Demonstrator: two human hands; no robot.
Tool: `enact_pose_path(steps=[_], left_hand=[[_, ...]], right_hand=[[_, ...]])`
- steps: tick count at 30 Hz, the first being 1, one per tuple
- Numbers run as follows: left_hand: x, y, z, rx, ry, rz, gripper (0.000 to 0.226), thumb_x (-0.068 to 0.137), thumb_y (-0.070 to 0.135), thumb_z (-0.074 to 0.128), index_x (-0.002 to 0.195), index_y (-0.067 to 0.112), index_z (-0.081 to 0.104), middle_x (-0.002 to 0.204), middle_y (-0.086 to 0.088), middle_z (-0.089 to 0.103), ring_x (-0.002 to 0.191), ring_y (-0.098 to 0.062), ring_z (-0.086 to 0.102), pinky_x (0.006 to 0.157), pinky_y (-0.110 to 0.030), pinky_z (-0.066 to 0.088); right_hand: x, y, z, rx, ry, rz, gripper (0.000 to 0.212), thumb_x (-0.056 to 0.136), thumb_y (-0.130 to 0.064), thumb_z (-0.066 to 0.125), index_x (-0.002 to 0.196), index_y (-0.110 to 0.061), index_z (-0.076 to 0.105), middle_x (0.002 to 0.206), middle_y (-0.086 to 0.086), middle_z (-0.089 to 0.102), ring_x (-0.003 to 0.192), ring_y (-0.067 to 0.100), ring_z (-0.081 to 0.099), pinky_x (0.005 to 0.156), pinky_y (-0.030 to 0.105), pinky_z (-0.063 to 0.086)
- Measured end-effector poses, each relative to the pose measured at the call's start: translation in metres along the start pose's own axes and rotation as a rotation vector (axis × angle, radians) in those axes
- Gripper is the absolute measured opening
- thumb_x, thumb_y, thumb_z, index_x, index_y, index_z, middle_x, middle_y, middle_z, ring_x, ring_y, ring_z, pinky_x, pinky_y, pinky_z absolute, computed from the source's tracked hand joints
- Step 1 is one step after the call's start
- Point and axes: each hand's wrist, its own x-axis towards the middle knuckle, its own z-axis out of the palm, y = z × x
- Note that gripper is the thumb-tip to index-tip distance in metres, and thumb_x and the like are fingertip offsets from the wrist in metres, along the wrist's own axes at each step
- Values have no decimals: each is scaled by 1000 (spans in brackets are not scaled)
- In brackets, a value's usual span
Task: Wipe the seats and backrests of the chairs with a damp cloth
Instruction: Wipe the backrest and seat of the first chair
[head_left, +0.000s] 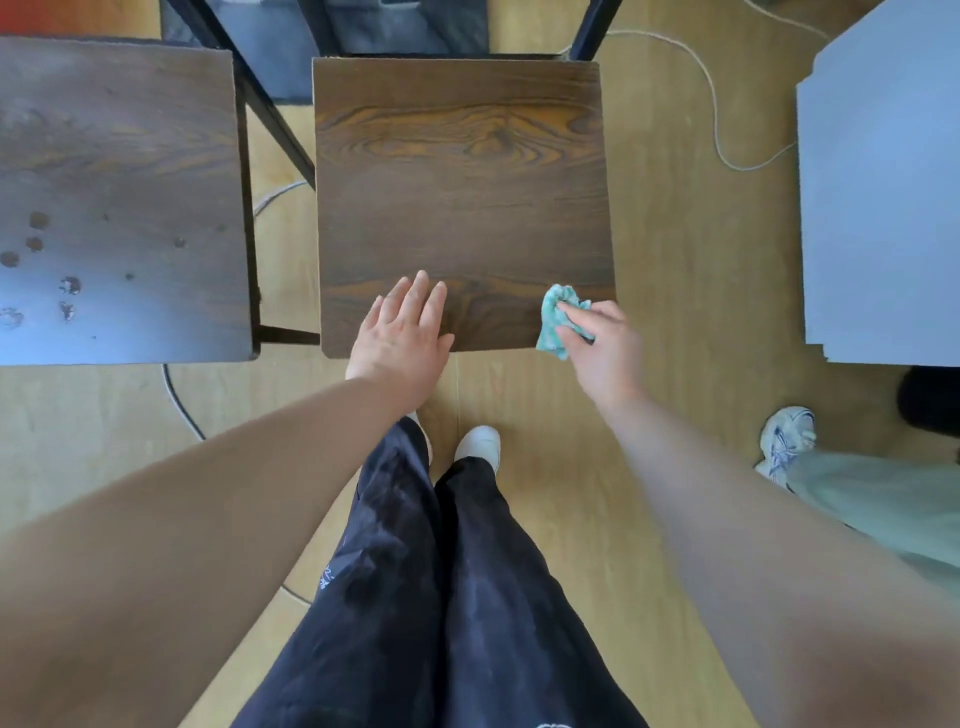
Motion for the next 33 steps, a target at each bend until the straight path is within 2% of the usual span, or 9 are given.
enact_pose_path(steps=[2, 5, 10, 14, 18, 21, 24, 27, 33], left_hand=[[8, 20, -3, 11, 2, 46, 62, 107, 38, 28, 159, 17, 3, 167, -4, -2, 153, -21, -4, 125, -41, 5], [17, 41, -5, 32, 16, 89, 62, 107, 38, 29, 159, 17, 3, 167, -4, -2, 153, -22, -4, 125, -41, 6], [22, 45, 1, 99, 0, 154, 61, 107, 39, 26, 159, 17, 2, 167, -3, -4, 153, -22, -4, 125, -40, 5], [28, 24, 7, 126, -18, 137, 61, 107, 38, 27, 159, 17, 4, 167, -4, -1, 153, -22, -3, 125, -40, 6], [35, -4, 0, 149, -8, 142, 61, 107, 38, 28, 159, 15, 6, 167, -6, 2, 153, -24, 0, 125, -41, 6], [36, -31, -8, 139, 9, 137, 60, 107, 37, 28, 159, 15, 7, 167, -6, 3, 153, -24, 1, 125, -42, 8], [34, -65, -13, 140, 19, 105, 60, 107, 38, 28, 159, 16, 6, 167, -7, 2, 154, -25, 0, 125, -43, 7], [29, -94, -17, 131, 22, 67, 60, 107, 38, 27, 159, 16, 5, 167, -6, 0, 154, -25, -1, 125, -42, 7], [17, -139, -15, 110, 18, 37, 60, 107, 38, 27, 159, 17, 5, 167, -6, 1, 154, -24, -1, 125, -42, 7]], right_hand=[[5, 15, -21, -1, 42, 74, 31, 94, -12, 61, 124, -17, 68, 117, -4, 54, 97, 7, 53, 76, 0, 33], [16, 37, -42, -3, 91, 174, 32, 95, -14, 59, 126, -18, 67, 125, 0, 54, 105, 11, 55, 81, 8, 33], [33, 49, -34, -5, 42, 287, 32, 98, -17, 55, 128, -20, 65, 128, -2, 51, 105, 15, 56, 79, 16, 36], [40, 42, -10, -22, 56, 268, 35, 98, -13, 53, 131, -18, 63, 128, 4, 50, 98, 14, 53, 77, 14, 35], [37, 39, 3, -53, 116, 268, 37, 98, -11, 51, 134, -16, 61, 130, 6, 49, 109, 20, 56, 87, 18, 39], [37, 28, 15, -119, 147, 268, 38, 98, -10, 52, 135, -14, 60, 131, 8, 49, 111, 21, 56, 89, 15, 36], [35, 2, 37, -152, 136, 213, 38, 98, -9, 53, 135, -13, 59, 128, 9, 50, 111, 22, 56, 94, 16, 38], [34, -29, 66, -138, 129, 167, 38, 97, -7, 54, 135, -12, 60, 124, 8, 51, 110, 18, 55, 91, 10, 34], [28, -84, 124, -135, 67, 61, 34, 97, -8, 57, 130, -12, 63, 113, 1, 51, 102, 12, 55, 89, 15, 45]])
